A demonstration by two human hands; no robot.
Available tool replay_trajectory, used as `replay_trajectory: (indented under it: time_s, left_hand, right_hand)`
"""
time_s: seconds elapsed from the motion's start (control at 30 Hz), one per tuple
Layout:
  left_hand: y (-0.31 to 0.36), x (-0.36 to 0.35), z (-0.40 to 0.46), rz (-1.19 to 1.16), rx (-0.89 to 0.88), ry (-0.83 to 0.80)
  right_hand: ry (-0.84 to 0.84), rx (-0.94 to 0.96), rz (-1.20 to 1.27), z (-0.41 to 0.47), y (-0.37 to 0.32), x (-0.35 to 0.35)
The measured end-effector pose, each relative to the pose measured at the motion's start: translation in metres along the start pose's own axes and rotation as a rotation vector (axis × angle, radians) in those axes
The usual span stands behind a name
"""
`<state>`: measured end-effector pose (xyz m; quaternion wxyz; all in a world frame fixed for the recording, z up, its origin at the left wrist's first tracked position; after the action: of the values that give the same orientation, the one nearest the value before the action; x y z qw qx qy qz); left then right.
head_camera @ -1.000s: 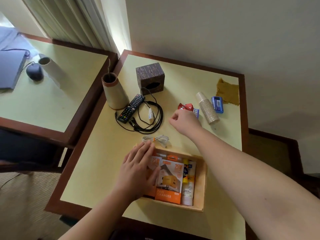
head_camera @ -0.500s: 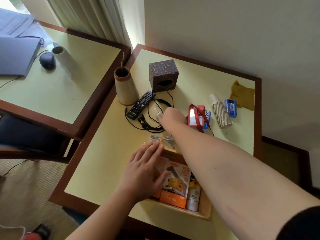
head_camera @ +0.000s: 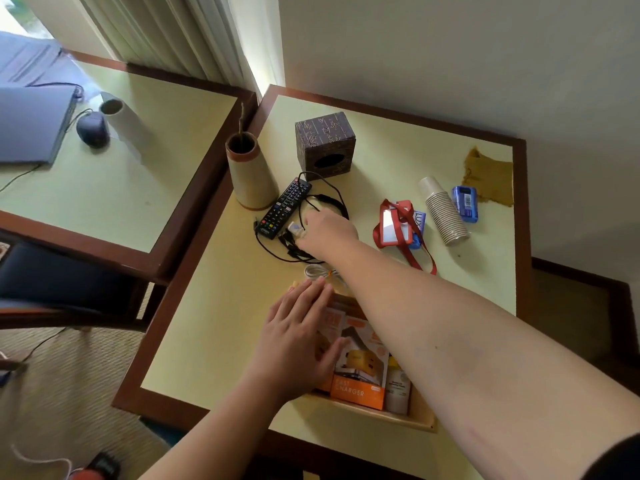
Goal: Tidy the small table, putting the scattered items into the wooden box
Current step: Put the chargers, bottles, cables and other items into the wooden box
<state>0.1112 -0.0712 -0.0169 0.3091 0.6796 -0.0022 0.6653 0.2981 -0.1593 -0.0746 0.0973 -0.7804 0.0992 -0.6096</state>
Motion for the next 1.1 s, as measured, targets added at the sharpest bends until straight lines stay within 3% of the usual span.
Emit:
replay_trajectory:
  time_s: [0.1, 0.27, 0.5, 0.6, 0.73, 0.87, 1.1]
  left_hand:
    - [-0.001, 0.000, -0.001, -0.015, -0.005, 0.015]
    - [-0.001, 0.001, -0.001, -0.020, -0.006, 0.017]
    - [-0.003, -0.003, -0.001, -0.019, -0.009, -0.013]
    - [-0.003, -0.004, -0.001, -0.036, -0.008, -0.031]
    - [-0.003, -0.004, -0.001, -0.048, 0.005, -0.033]
    - [-0.004, -0.004, -0.001, -0.049, 0.017, -0.022]
    - [-0.002, -0.003, -0.001, -0.021, 0.011, -0.009]
  right_hand:
    - [-0.007, -0.014, -0.102, 0.004, 0.001, -0.015]
    - [0.040, -0.089, 0.023, -0.008, 0.011, -0.003]
    - [0.182, -0.165, 0.526, -0.096, 0.052, 0.072]
    - [0.239, -0.218, 0.590, -0.160, 0.083, 0.109]
    - [0.045, -0.269, 0.472, -0.234, 0.111, 0.125]
    - [-0.183, -0.167, 0.138, -0.261, 0.113, 0.093]
    - [-0.285, 0.051, -0.148, -0.258, 0.085, 0.032]
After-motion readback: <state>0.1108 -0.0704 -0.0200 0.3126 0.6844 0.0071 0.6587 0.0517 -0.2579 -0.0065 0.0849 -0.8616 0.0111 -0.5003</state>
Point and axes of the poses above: each hand's wrist, its own z-axis towards the middle knuckle, its own x-axis out of the back of the hand, y = z × x, the point moved 10 cm from there along z, towards the middle knuckle, and after that the axes turned 6 degrees about y, right-handed, at the moved point
